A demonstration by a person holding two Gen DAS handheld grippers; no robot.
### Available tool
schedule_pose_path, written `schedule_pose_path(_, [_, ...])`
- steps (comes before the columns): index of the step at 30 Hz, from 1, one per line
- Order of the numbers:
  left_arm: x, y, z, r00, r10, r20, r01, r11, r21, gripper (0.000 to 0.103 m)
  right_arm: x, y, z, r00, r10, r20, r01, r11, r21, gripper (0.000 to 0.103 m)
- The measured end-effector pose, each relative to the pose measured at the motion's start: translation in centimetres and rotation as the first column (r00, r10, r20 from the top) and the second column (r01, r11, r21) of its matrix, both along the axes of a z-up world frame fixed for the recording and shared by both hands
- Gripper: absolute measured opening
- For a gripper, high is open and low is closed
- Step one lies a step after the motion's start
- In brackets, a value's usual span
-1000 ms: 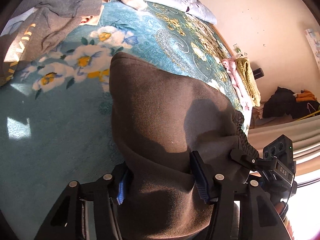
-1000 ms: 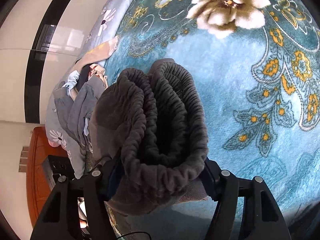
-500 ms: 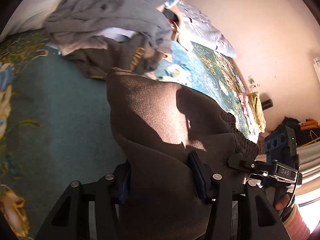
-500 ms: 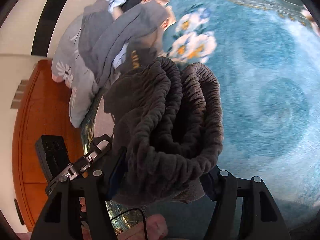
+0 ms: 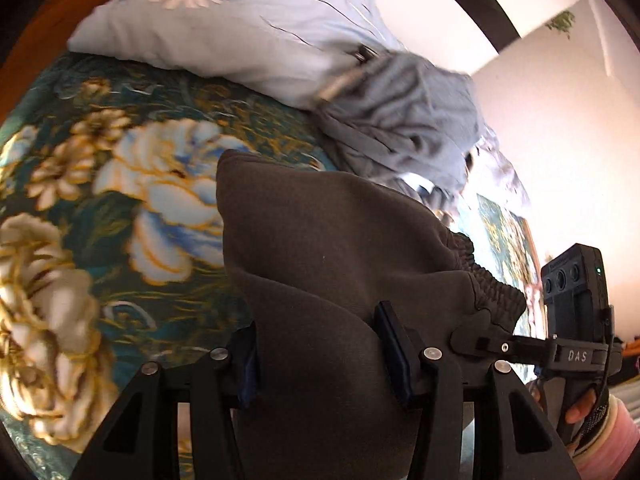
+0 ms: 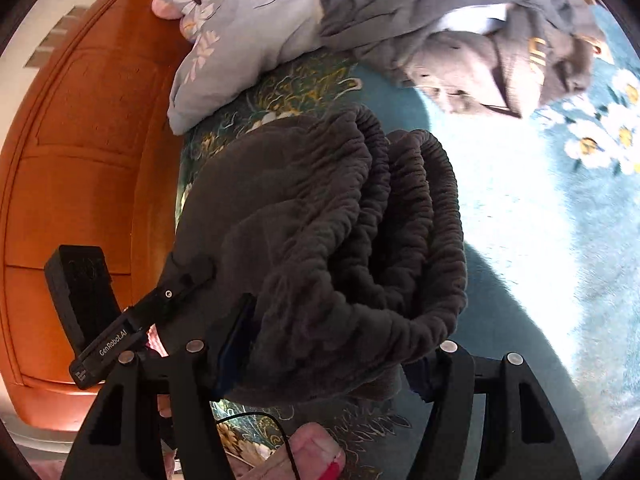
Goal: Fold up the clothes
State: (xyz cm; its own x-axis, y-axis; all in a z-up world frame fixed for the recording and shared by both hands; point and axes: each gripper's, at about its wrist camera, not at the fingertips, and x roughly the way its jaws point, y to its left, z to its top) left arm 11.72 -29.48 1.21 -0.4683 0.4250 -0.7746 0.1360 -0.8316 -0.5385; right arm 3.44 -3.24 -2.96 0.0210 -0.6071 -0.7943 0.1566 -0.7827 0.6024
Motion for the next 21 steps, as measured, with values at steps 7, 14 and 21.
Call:
schedule_pose_path(7, [0.0, -3.1, -1.9, 0.998, 0.059, -0.015, -0.059, 0.998, 0.015, 0.054, -0.1, -3.3, -1.4, 0.997, 0.055, -0.061, -0.053, 0.998, 0.036, 0.068])
schedule_pose_path(14, [-0.2, -1.9, -2.8, 0.998, 0.039, -0.039, -0.039, 0.999, 0.002, 0.052, 0.1, -3.2, -2.0, 0.995, 0.014, -0.103, -0.007, 0.998, 0.063, 0.065])
schedule_pose_path(21, [-1.9, -2.2, -1.1, 0.986, 0.022, -0.167, -0.032, 0.998, -0.057, 0.052, -0.3, -3.6, -1.6, 0.973, 0.03, -0.228, -0.004, 0.994, 0.11, 0.065])
